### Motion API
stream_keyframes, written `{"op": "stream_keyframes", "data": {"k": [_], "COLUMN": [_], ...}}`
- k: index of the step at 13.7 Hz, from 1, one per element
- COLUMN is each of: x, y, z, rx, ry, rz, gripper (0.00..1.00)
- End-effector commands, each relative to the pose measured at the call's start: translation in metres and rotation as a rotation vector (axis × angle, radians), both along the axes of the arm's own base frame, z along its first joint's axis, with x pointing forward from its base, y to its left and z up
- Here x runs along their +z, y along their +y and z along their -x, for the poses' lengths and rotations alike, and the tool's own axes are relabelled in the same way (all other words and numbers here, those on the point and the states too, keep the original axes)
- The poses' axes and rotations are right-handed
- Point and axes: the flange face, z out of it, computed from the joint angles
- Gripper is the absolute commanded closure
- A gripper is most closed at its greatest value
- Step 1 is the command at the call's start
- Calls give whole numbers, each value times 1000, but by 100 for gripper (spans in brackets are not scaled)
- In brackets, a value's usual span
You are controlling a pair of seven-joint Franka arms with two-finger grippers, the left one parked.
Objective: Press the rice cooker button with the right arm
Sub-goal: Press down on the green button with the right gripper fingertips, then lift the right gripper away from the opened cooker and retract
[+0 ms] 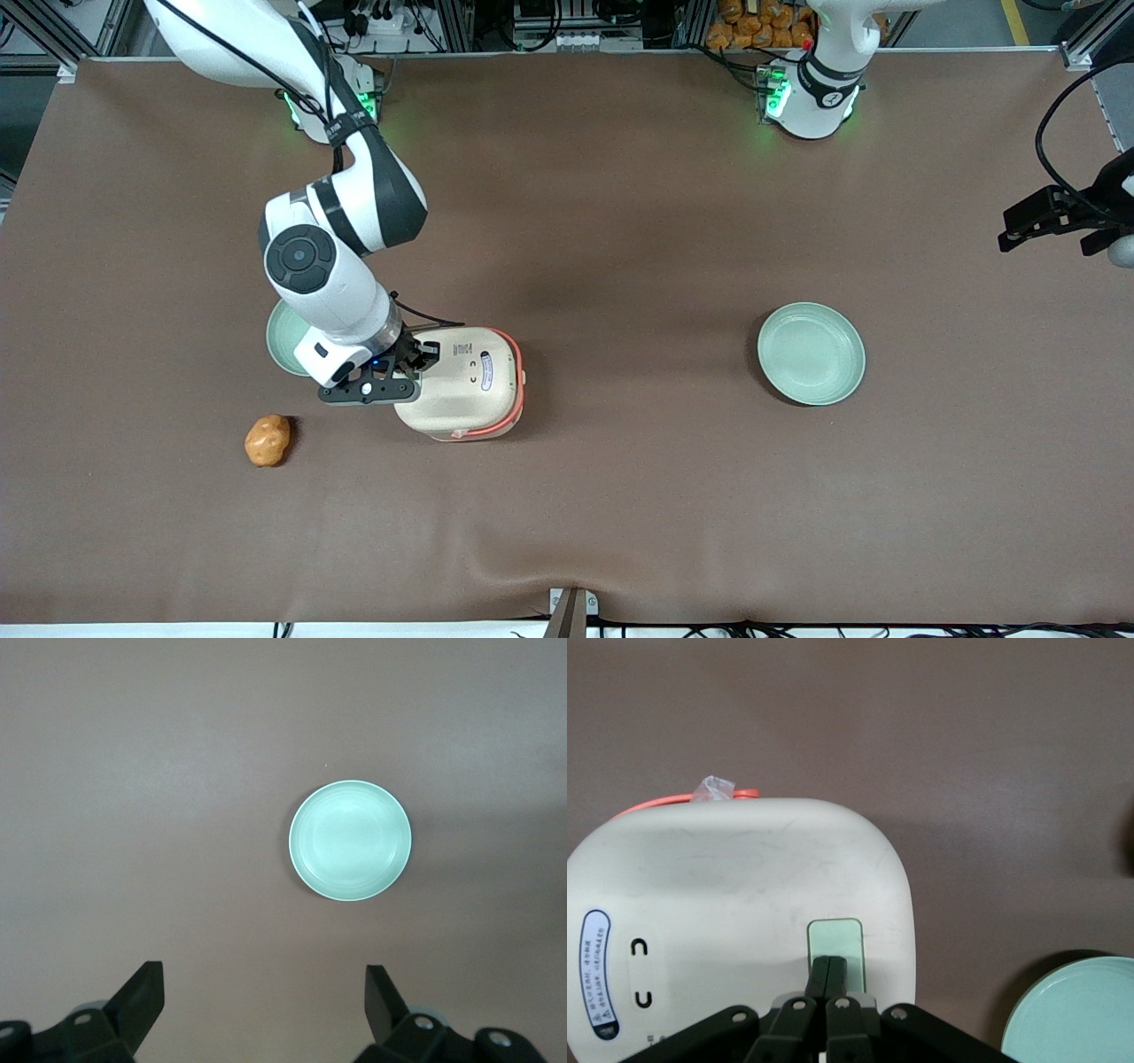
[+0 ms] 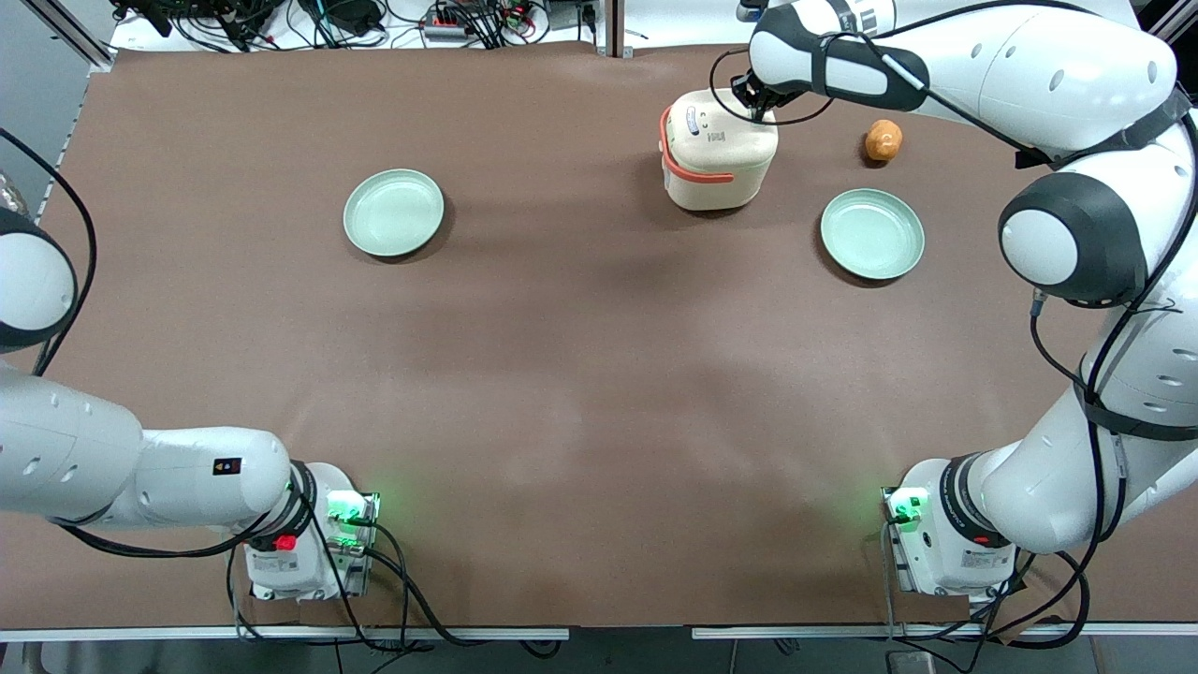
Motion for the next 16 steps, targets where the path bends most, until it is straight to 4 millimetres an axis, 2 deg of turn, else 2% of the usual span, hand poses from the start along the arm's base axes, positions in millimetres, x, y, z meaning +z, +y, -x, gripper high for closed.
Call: {"op": "stream_keyframes", "data": {"k": [1, 4, 6, 7, 8, 10, 13, 14, 15, 16], "x": [-23, -40, -37, -28, -12, 28, 94, 113, 136, 155], "y": [-4, -4, -3, -2, -2, -2, -7, -15, -34, -50], "z": [-3, -4, -3, -5, -5, -1, 3, 3, 2, 4], "rx": [-25, -28, -30, -34, -31, -28, -29, -40, -65, -86], "ry": [23, 42, 43, 37, 23, 10, 13, 29, 34, 42], "rz": [22, 31, 28, 21, 7, 1, 3, 10, 12, 12], "gripper": [100, 100, 100, 100, 91, 61, 58, 54, 47, 21]}}
